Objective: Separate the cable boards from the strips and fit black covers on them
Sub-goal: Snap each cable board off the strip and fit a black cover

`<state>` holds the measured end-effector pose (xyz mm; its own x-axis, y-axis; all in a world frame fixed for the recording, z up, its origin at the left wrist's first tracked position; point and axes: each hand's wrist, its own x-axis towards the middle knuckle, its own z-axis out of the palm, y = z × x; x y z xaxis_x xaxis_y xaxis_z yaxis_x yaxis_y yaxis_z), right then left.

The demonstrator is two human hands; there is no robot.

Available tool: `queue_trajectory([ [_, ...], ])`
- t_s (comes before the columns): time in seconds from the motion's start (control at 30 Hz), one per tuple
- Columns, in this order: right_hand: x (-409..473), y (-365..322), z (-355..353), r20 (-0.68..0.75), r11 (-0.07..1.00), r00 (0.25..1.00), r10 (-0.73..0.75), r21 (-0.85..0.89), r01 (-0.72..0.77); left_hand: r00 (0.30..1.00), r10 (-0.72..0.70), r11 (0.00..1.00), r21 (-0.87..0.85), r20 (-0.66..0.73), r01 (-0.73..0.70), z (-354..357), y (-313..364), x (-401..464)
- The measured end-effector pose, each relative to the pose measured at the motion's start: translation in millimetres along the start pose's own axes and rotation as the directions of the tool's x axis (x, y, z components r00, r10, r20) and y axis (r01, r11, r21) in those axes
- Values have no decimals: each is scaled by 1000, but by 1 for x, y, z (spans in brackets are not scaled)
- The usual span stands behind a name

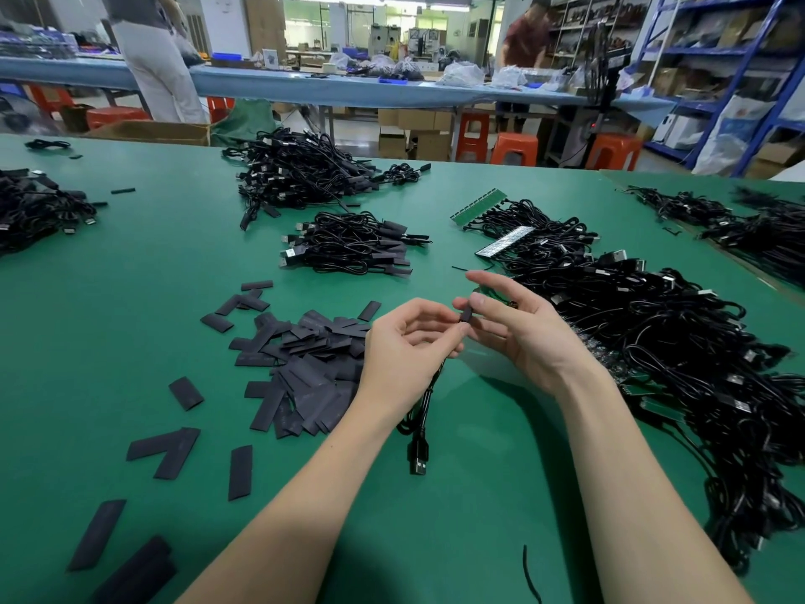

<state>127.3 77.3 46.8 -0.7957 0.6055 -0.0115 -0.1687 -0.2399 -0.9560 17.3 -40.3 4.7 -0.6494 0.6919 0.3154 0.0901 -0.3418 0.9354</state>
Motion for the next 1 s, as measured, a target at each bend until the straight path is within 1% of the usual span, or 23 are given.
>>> queue_trajectory([
  [0.2, 2, 3, 8, -62, 996, 994, -88, 10, 89, 999, -27, 1000, -14, -32, 26, 0, 0, 2],
  [0.4, 5, 8, 11, -96, 984, 981, -171, -58, 166, 998, -44, 999, -21, -47, 43, -1, -1, 3],
  [0.77, 7, 10, 10, -151, 983, 972, -181, -65, 173, 998, -46, 999, -18, -34, 45, -2, -2, 3],
  [1.0, 8, 12, 12, -135, 982, 974, -182, -75, 173, 997, -51, 999, -19, -58, 50, -2, -3, 4],
])
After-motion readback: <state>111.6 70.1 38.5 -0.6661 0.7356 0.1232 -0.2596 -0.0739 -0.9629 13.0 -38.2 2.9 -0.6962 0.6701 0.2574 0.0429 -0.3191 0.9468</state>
